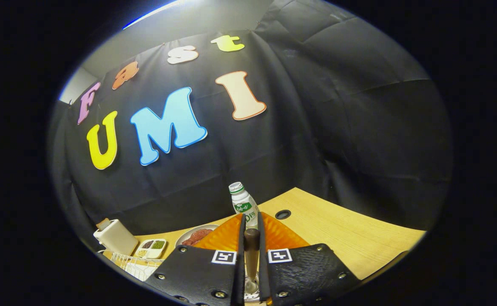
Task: Take the plate from the dish rack, then take the spoon from the basket and place it into the plate.
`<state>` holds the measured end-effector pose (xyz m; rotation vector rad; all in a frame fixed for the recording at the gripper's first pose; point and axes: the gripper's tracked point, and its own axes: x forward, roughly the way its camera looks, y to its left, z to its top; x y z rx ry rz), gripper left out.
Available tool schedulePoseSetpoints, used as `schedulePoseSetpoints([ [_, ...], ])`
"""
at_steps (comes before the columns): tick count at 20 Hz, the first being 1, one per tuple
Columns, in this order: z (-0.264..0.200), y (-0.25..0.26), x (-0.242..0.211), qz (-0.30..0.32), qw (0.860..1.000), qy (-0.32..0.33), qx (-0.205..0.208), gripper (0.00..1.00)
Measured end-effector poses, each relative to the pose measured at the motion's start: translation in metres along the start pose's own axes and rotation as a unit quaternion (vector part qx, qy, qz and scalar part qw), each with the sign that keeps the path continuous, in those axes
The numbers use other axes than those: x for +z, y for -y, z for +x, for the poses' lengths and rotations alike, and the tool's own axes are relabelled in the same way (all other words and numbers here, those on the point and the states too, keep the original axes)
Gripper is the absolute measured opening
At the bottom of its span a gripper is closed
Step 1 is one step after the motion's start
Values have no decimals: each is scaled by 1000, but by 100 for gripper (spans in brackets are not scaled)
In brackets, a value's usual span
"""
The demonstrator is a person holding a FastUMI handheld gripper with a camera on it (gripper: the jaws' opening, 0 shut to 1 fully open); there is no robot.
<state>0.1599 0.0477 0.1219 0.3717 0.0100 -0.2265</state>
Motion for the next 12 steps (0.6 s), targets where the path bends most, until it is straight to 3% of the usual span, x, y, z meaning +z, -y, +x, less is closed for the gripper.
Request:
schedulePoseSetpoints([
  [7,-22,-36,51,-33,998,27,43,12],
  [12,-73,-95,60,-37,993,14,114,12],
])
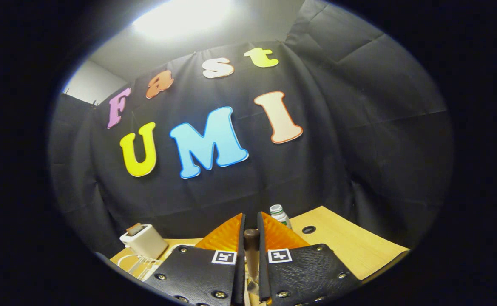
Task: Take the plate from the dish rack, then take the spoon from the basket and place it into the plate.
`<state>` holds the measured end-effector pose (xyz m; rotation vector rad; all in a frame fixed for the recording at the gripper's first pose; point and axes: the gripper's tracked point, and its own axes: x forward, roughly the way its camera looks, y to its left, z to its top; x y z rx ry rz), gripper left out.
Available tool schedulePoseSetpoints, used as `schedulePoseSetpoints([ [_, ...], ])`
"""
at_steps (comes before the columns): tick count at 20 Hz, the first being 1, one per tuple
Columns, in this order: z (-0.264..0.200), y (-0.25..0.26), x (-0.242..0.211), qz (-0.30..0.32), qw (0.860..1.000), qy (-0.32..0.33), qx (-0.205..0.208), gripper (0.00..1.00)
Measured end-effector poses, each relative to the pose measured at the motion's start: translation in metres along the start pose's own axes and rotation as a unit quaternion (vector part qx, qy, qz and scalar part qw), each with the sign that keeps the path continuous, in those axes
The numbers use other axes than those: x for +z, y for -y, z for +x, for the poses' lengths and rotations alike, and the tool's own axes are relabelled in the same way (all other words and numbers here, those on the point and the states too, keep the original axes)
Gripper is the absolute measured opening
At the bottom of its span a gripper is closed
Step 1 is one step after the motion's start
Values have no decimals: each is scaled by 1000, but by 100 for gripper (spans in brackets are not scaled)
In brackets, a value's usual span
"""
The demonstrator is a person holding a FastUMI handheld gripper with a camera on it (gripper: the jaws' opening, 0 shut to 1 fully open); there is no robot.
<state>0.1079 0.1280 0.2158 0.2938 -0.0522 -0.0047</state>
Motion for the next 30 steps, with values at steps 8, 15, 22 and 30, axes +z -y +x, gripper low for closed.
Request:
schedulePoseSetpoints([
  [8,-85,-134,-39,0,987,-64,147,13],
  [15,-131,-192,-118,-24,969,-135,207,13],
  [22,-143,-211,-186,-56,957,-176,225,13],
  [30,-148,-223,-224,-113,949,-177,235,13],
])
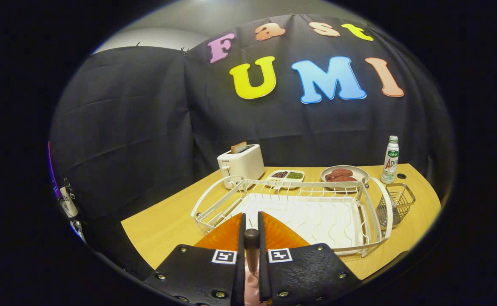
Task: Take the plate from the dish rack, then take the spoon from the basket and place it into the plate.
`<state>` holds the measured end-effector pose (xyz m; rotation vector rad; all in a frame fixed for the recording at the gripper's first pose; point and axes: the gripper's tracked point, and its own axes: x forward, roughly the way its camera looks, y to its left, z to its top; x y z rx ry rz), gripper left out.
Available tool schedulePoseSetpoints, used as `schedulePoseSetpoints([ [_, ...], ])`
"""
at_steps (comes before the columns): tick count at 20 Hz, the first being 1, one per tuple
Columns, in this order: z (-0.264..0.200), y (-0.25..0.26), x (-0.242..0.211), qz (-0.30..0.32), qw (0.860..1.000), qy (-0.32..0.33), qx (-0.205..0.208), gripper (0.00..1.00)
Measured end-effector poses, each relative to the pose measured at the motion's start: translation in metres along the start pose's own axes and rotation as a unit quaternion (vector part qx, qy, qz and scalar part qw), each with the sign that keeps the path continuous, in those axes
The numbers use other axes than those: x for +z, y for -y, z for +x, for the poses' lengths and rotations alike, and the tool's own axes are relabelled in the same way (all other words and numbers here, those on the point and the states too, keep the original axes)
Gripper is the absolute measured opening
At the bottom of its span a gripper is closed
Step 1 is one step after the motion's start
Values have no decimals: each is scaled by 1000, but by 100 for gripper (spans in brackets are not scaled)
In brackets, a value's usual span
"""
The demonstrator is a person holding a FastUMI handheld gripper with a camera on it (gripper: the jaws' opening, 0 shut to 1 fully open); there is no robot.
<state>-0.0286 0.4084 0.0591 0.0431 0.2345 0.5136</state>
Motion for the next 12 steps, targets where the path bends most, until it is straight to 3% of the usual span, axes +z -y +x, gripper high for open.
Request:
schedulePoseSetpoints([
  [6,-3,-11,1,-38,999,15,7,13],
  [12,-6,-8,0,-34,999,12,3,13],
])
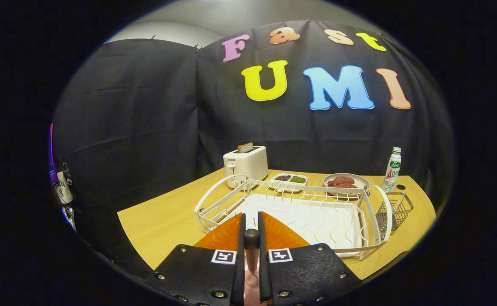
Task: Take the plate from the dish rack, then take the spoon from the basket and place it into the plate.
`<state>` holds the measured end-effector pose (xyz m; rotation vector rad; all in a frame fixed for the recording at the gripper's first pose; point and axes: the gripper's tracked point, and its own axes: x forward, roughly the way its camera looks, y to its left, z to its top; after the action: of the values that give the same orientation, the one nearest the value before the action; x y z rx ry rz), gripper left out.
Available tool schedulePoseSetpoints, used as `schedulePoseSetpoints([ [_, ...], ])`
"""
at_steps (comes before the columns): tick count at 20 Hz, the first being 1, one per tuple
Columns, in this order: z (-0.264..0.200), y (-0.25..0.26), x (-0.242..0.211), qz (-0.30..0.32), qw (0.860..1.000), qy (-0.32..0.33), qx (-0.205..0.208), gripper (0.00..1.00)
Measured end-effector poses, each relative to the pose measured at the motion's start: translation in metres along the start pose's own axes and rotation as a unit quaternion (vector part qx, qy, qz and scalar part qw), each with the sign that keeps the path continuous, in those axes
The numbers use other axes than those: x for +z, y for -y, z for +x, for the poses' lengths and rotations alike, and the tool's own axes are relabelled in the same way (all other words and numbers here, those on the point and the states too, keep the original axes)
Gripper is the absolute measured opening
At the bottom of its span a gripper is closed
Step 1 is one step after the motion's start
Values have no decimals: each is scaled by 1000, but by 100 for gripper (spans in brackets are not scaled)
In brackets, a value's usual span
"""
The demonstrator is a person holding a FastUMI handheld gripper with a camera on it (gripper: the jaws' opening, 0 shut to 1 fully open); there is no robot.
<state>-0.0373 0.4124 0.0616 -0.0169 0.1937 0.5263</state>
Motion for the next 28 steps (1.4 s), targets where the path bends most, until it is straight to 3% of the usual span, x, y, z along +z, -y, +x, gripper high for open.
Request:
schedulePoseSetpoints([
  [10,-9,8,21,1,1000,19,6,18],
  [28,-32,20,41,-6,999,39,-2,18],
])
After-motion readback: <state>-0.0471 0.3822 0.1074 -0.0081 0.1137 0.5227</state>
